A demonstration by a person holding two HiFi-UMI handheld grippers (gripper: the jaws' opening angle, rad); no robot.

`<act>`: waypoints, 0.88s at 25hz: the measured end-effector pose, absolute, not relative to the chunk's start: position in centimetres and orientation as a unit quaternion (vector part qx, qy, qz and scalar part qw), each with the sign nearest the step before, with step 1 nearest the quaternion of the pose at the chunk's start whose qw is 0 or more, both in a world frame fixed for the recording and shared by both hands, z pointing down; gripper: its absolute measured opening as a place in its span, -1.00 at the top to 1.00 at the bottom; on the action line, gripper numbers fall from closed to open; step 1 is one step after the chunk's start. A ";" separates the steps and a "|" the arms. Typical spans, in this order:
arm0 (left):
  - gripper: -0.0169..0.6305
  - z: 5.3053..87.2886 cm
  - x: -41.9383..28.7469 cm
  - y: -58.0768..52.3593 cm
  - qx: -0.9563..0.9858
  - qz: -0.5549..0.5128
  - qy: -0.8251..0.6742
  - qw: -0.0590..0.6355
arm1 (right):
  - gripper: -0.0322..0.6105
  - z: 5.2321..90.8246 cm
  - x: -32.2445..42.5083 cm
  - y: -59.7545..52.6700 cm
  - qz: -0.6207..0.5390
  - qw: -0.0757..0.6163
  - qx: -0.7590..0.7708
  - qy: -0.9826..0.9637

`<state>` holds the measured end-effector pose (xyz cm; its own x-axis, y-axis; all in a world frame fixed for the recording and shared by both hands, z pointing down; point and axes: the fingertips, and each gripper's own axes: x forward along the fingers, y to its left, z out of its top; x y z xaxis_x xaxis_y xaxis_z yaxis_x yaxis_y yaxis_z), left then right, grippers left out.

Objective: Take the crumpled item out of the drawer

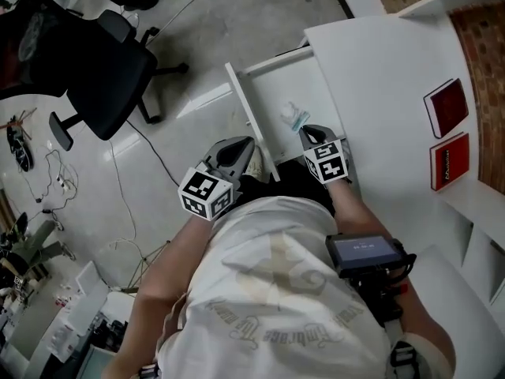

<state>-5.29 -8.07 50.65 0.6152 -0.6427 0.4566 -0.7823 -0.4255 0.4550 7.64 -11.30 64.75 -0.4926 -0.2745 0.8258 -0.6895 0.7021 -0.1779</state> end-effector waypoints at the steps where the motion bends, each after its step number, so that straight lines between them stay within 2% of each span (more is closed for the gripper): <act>1: 0.89 50.8 -5.5 -8.0 0.835 0.108 -0.428 0.328 | 0.82 65.2 7.6 -11.4 0.253 0.416 0.290 -0.824; 3: 0.89 51.3 -6.0 -7.7 0.830 0.109 -0.433 0.333 | 0.73 65.9 7.3 -11.7 0.255 0.424 0.288 -0.820; 4: 0.89 51.5 -6.2 -7.5 0.828 0.110 -0.435 0.336 | 0.54 66.4 7.1 -11.8 0.256 0.429 0.286 -0.818; 5: 0.89 51.7 -6.3 -7.3 0.826 0.110 -0.437 0.339 | 0.47 66.8 7.0 -11.8 0.257 0.434 0.283 -0.816; 22: 0.89 54.0 -7.5 -6.0 0.786 0.102 -0.479 0.378 | 0.22 73.4 6.2 -12.2 0.233 0.523 0.205 -0.794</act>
